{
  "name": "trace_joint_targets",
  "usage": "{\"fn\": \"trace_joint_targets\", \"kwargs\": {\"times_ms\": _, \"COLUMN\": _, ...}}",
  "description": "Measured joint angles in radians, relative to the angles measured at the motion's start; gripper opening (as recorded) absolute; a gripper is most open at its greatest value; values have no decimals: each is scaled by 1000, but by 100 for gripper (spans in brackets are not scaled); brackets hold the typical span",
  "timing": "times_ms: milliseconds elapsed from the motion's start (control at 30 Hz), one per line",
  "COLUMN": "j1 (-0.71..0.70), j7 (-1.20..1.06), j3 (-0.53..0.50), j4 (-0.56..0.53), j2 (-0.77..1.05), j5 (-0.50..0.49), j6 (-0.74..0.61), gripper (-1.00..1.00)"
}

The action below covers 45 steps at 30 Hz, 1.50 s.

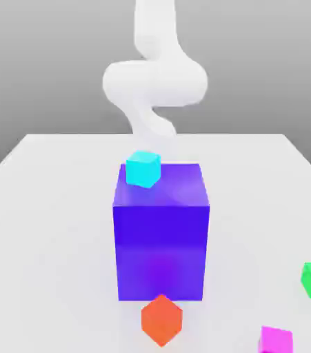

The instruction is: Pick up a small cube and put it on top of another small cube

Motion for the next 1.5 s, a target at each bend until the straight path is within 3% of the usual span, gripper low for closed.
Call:
{"fn": "trace_joint_targets", "kwargs": {"times_ms": 333, "j1": 187, "j7": -358, "j3": -70, "j4": 16, "j2": 370, "j5": 90, "j6": 97, "gripper": 0}}
{"fn": "trace_joint_targets", "kwargs": {"times_ms": 633, "j1": 283, "j7": -656, "j3": -48, "j4": 30, "j2": 695, "j5": 143, "j6": 185, "gripper": 0}}
{"fn": "trace_joint_targets", "kwargs": {"times_ms": 800, "j1": 308, "j7": -783, "j3": -24, "j4": 36, "j2": 870, "j5": 116, "j6": 239, "gripper": 0}}
{"fn": "trace_joint_targets", "kwargs": {"times_ms": 1000, "j1": 343, "j7": -882, "j3": -8, "j4": 44, "j2": 1074, "j5": 18, "j6": 310, "gripper": 0}}
{"fn": "trace_joint_targets", "kwargs": {"times_ms": 1133, "j1": 345, "j7": -896, "j3": -3, "j4": 71, "j2": 1219, "j5": 9, "j6": 412, "gripper": 0}}
{"fn": "trace_joint_targets", "kwargs": {"times_ms": 1167, "j1": 344, "j7": -898, "j3": -2, "j4": 76, "j2": 1242, "j5": 9, "j6": 430, "gripper": -100}}
{"fn": "trace_joint_targets", "kwargs": {"times_ms": 1367, "j1": 344, "j7": -898, "j3": -1, "j4": 79, "j2": 1254, "j5": 10, "j6": 437, "gripper": -100}}
{"fn": "trace_joint_targets", "kwargs": {"times_ms": 1500, "j1": 348, "j7": -894, "j3": -6, "j4": 56, "j2": 1151, "j5": 4, "j6": 357, "gripper": -100}}
